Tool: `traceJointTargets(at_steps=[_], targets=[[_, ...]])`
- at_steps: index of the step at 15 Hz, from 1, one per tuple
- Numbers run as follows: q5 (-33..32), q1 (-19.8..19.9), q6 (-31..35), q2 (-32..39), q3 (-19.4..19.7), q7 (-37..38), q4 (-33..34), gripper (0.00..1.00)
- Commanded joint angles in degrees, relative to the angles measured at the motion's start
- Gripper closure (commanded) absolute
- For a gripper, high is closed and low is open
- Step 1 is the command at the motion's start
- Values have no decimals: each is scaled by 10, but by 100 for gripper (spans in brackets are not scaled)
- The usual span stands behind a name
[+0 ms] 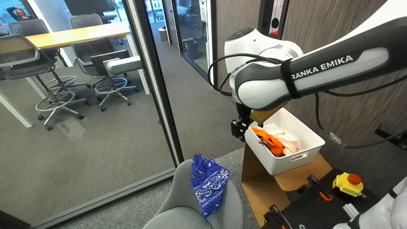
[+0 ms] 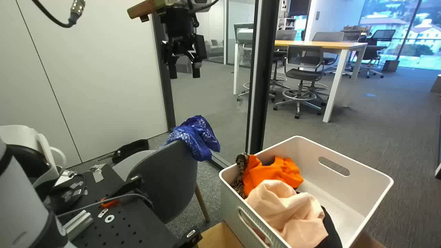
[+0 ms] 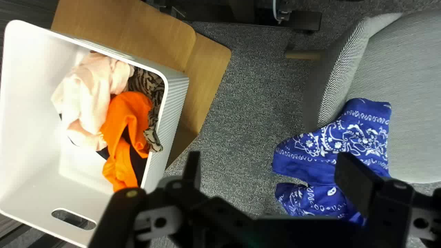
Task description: Remove the orange clothing from the white basket and hang it on the back of the chair
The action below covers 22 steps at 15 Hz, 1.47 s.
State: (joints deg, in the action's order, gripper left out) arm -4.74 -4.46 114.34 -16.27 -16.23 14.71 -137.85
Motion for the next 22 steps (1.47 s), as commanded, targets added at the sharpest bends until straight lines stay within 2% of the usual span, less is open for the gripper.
traceJointTargets(at_steps=[1,7,12,22], targets=[[-4,-15,-1,1,14,4,3,0],[-4,-15,0,-1,15,2,8,0],[-5,-13,24,-16,39,-33,-27,0],[-30,7,185,-3,130,-239,-118,0]])
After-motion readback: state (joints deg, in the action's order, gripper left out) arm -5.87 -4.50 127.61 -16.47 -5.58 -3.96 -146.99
